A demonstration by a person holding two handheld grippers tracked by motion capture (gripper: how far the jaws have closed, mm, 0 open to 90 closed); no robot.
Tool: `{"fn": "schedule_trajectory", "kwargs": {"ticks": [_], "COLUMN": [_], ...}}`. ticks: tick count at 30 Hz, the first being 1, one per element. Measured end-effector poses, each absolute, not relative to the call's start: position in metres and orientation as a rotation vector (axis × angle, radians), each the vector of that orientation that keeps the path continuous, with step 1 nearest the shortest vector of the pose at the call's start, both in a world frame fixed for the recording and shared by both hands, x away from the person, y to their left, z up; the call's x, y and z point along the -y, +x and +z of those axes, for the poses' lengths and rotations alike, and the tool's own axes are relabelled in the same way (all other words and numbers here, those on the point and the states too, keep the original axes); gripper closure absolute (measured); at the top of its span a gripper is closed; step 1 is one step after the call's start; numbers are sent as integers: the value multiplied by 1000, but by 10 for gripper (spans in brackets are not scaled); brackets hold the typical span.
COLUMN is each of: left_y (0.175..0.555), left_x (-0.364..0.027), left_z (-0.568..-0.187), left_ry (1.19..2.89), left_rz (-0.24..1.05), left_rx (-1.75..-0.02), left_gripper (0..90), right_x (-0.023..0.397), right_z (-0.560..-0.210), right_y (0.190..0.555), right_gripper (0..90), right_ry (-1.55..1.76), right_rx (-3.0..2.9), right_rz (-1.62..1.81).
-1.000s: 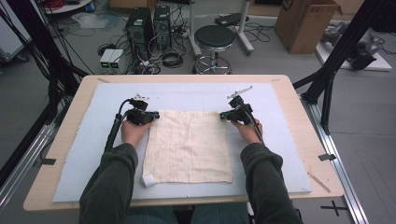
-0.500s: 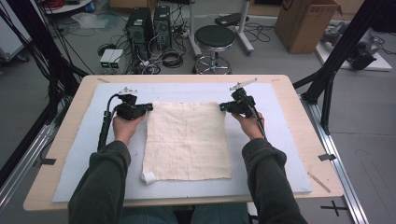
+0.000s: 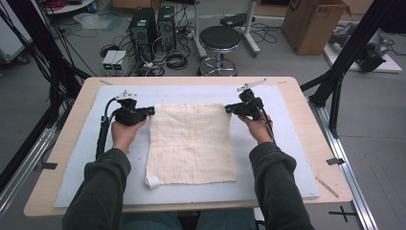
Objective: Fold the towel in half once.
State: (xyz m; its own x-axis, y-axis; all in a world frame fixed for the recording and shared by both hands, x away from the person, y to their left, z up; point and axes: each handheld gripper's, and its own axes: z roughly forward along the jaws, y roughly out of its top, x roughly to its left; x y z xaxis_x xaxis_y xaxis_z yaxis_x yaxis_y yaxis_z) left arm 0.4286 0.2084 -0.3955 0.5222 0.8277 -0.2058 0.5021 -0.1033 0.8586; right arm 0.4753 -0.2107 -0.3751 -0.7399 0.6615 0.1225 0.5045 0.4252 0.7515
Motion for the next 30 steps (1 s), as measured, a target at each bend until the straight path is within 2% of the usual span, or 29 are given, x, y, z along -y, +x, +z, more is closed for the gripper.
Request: {"fn": "schedule_trajectory", "kwargs": {"ticks": [30], "left_y": [399], "left_x": [-213], "left_z": [-387], "left_ry": [1783], "left_rz": [394], "left_rx": [-1022], "left_gripper": [873], "right_x": [219], "right_z": [-366], "right_y": [446], "right_gripper": [857], "right_ry": [913], "right_rx": [-2500], "right_rz": [1356]}}
